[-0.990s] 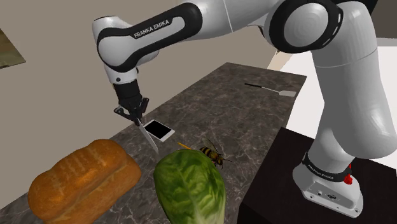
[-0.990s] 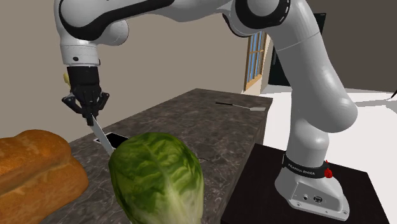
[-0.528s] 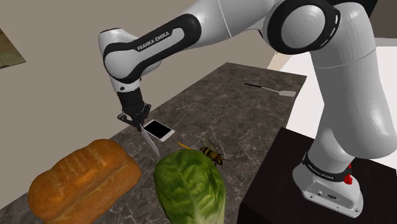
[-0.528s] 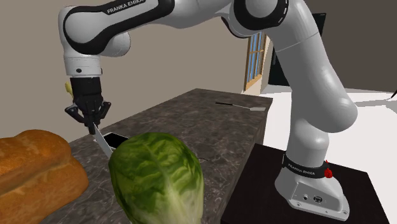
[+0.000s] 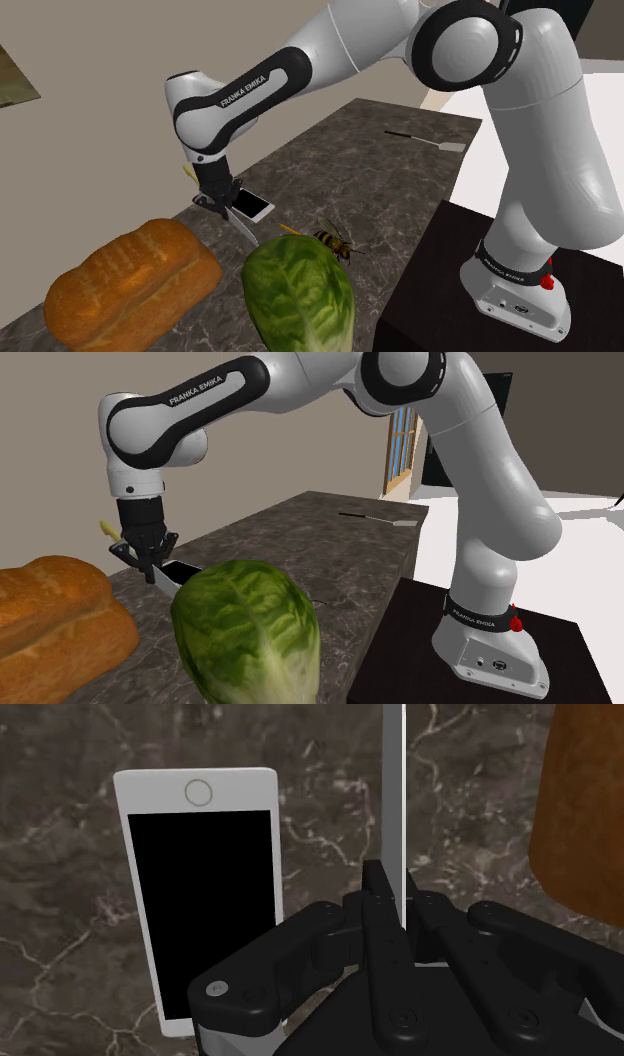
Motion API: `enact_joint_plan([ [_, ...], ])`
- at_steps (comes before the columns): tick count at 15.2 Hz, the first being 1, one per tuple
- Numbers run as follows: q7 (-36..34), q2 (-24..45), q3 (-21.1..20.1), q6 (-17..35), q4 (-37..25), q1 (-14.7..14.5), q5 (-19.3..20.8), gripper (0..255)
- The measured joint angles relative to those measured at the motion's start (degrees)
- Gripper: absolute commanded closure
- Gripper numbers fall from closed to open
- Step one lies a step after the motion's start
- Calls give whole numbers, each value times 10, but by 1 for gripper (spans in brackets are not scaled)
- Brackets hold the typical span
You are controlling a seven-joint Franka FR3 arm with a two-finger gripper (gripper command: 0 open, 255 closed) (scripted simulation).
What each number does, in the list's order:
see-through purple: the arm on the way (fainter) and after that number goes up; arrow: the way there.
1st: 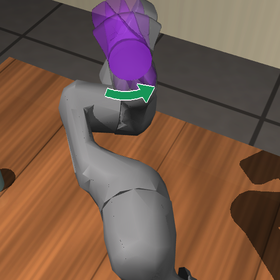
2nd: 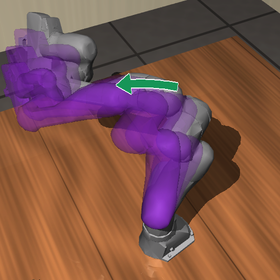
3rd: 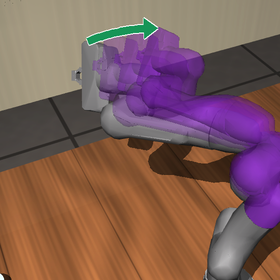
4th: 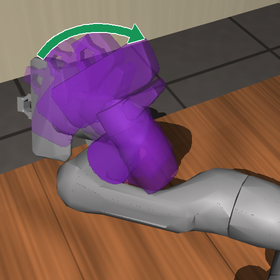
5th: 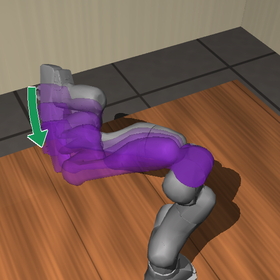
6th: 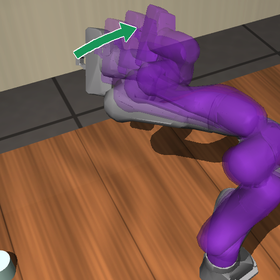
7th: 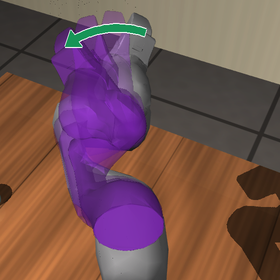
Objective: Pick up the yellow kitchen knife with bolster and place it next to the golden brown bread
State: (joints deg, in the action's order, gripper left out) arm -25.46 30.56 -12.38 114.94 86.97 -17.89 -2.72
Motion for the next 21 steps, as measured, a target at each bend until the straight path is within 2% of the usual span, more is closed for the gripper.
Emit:
enact_joint_plan([
  [8, 1, 5, 0, 18, 14, 0, 0, 255],
  [9, 1, 5, 0, 18, 14, 0, 0, 0],
  [15, 1, 5, 0, 18, 14, 0, 0, 0],
  [21, 2, -14, 0, -42, -27, 4, -2, 0],
])
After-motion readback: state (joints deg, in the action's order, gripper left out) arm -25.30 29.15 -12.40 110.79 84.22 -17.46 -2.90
